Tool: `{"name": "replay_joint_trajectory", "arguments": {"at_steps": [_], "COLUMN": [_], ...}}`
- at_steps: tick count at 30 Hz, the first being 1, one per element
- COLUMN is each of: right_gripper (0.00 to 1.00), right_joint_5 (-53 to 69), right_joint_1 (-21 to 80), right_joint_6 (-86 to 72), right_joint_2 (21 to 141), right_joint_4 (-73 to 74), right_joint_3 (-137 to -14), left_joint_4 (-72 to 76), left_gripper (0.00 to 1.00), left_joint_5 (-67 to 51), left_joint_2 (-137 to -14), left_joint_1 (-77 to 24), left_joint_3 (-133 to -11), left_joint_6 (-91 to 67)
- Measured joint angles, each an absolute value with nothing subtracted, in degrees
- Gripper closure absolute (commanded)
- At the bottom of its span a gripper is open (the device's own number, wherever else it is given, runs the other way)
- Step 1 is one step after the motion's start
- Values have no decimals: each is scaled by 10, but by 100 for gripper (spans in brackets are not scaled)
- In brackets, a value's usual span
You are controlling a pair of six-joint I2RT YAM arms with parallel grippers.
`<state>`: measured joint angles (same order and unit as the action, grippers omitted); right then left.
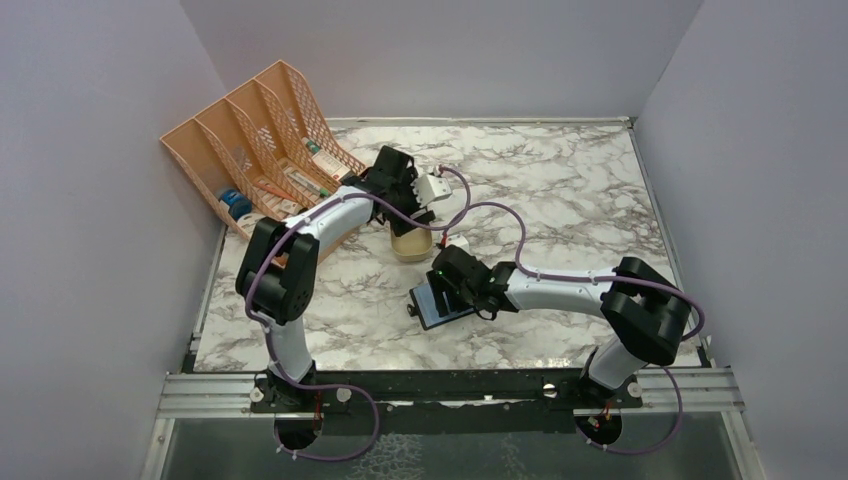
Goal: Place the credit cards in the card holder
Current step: Pick up the credit card from the storage box.
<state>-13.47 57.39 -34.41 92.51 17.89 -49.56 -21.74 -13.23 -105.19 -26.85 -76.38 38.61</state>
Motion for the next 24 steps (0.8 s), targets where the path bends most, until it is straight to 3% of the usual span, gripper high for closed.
{"name": "replay_joint_trajectory", "arguments": {"at_steps": [24], "right_gripper": [33], "right_joint_5": [-137], "right_joint_1": [574], "right_joint_6": [-345], "right_joint_2": [925], "right_joint_4": [180], "right_joint_3": [-496], "left_joint_4": [-120], "left_gripper": [38], "left_joint_5": [-35], "left_joint_2": [-1079], "left_joint_1": [-299], "left_joint_3": [-731], "left_joint_6": [458]}}
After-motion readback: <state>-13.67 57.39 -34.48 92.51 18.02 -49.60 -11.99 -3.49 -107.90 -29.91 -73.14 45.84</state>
